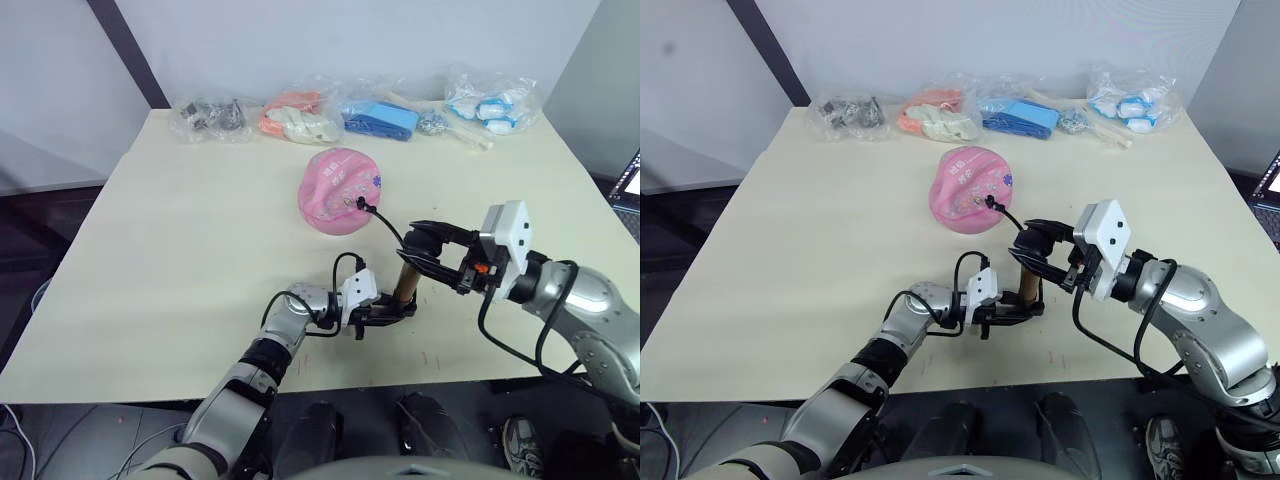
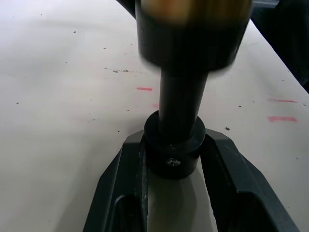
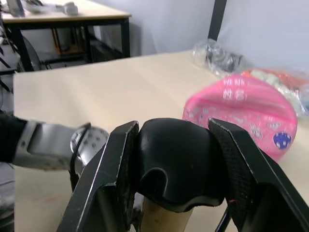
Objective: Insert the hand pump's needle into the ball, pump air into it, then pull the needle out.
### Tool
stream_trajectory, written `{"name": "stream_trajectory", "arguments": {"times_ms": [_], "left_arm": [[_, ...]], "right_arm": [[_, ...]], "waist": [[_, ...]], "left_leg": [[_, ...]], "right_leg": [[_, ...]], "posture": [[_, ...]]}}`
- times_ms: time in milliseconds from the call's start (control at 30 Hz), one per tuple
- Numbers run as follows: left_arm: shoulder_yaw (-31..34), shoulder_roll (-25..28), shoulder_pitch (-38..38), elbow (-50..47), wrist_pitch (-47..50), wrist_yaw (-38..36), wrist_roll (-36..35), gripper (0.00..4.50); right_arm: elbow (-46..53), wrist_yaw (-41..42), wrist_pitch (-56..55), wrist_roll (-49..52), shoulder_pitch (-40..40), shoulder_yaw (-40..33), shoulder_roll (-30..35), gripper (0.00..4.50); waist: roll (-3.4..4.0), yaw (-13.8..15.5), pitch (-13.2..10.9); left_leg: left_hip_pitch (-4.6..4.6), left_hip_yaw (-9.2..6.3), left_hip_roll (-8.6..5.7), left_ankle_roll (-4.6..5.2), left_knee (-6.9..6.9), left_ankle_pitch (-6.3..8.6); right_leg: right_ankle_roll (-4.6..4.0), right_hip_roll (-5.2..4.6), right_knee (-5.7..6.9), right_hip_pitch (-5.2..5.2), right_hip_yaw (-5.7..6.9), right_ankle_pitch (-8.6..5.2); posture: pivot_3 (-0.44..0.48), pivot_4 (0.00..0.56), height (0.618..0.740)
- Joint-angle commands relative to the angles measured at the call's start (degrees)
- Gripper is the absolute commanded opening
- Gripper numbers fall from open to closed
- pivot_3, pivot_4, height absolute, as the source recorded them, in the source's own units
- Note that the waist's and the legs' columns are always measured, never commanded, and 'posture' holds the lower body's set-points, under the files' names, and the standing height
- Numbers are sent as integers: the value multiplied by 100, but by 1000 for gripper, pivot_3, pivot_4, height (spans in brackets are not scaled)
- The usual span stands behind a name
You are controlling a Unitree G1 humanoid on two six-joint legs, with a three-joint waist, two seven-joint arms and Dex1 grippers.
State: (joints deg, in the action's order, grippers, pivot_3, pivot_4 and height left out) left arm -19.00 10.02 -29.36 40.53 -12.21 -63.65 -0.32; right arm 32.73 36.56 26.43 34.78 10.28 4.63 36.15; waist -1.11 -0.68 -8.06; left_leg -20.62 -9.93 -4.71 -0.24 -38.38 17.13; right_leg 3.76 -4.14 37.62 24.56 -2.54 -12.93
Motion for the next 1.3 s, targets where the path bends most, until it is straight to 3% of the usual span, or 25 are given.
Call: {"name": "stream_trajectory", "arguments": {"times_ms": [33,400,933,1300], "left_arm": [[33,8,73,84,156,-61,-49,1116],[-47,73,64,77,97,-111,121,1116],[-38,75,94,70,119,-205,87,1116],[-49,58,66,95,96,-238,91,1116]], "right_arm": [[-208,117,-8,-331,-237,331,-41,1811],[70,454,169,-74,-191,13,35,1811],[379,522,1213,1549,904,-1712,1005,1811],[168,252,1795,2347,1699,-2031,1433,1811]], "waist": [[1,0,1],[1,4,1],[7,4,-7],[7,18,-8]], "left_leg": [[0,0,0,0,0,0],[-2,-2,-1,0,0,0],[-9,-2,1,13,0,8],[-14,0,5,16,0,9]], "right_leg": [[0,-1,0,0,-1,0],[0,0,-2,0,0,0],[0,-3,-5,2,3,0],[0,-8,-8,4,4,0]], "posture": [[0,150,740],[0,150,740],[0,150,740],[0,150,740]]}}
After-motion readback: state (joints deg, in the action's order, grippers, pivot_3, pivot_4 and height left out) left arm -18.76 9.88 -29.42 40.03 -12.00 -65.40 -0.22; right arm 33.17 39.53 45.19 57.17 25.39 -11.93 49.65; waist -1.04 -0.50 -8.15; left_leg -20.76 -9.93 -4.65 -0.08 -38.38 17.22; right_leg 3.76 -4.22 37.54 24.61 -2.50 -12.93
